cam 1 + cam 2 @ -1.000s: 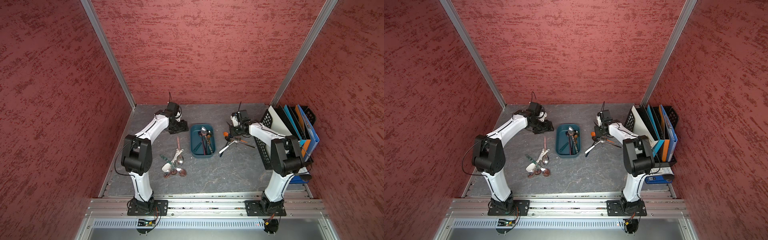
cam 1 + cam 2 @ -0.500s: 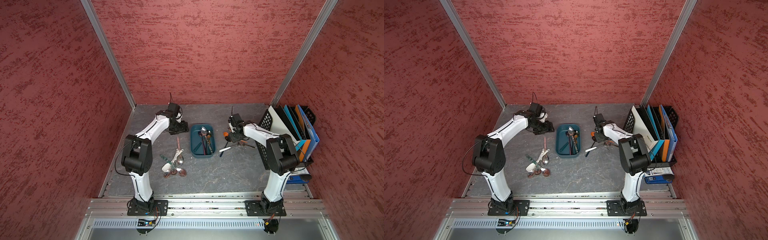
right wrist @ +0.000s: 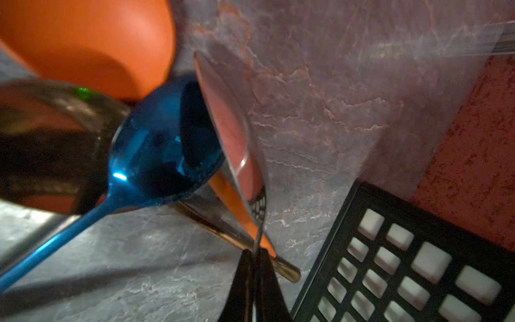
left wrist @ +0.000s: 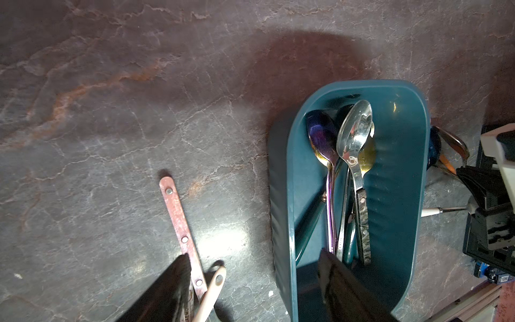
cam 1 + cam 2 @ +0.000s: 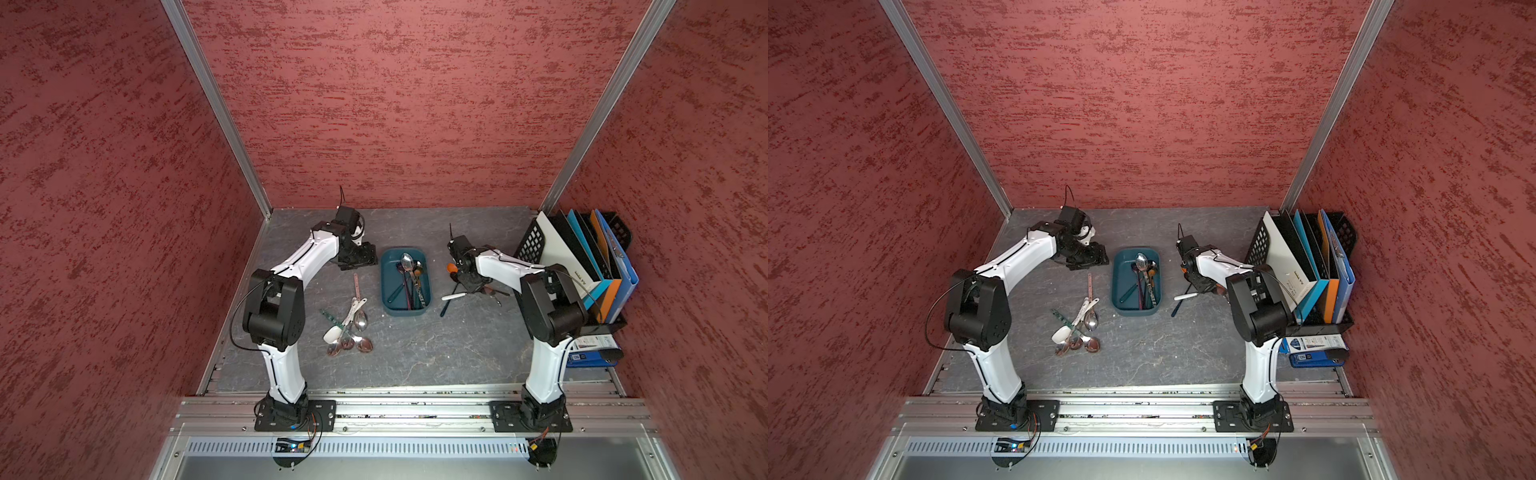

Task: Put the spoon into the storage box
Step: Pick up the spoon from the center of the board.

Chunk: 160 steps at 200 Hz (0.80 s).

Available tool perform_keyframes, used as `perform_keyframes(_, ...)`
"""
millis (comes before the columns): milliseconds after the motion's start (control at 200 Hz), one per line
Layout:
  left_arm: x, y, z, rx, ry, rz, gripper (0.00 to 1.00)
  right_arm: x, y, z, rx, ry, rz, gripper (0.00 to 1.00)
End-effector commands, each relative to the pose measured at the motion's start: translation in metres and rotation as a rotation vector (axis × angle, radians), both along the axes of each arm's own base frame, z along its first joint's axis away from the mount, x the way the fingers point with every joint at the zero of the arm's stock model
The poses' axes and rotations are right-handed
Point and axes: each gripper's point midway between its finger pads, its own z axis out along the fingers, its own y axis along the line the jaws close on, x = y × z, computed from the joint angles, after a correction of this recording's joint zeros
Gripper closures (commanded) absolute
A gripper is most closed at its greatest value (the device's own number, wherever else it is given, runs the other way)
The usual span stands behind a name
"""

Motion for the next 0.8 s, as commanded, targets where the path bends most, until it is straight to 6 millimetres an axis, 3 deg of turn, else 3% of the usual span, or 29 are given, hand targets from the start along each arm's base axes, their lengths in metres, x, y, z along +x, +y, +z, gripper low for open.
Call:
perform_keyframes(0,0.000,0.000,0.006,0.000,-0.030,-0.017,0.24,0.011,-0.004,0.013,-0.070,-0.040,0.015,0.98)
perform_keyframes(301,-0.001,0.003,0.003,0.001,-0.033,-0.012,0.24,0.018,-0.008,0.005,-0.119,-0.103,0.031,0.99)
perform_keyframes(506,-0.003,0.005,0.000,-0.005,-0.028,-0.005,0.25,0.018,0.005,0.000,0.012,-0.137,-0.041,0.99)
perform_keyframes(797,-0.004,0.005,0.000,-0.014,-0.026,0.000,0.24,0.026,0.019,0.020,0.186,-0.297,-0.160,0.99)
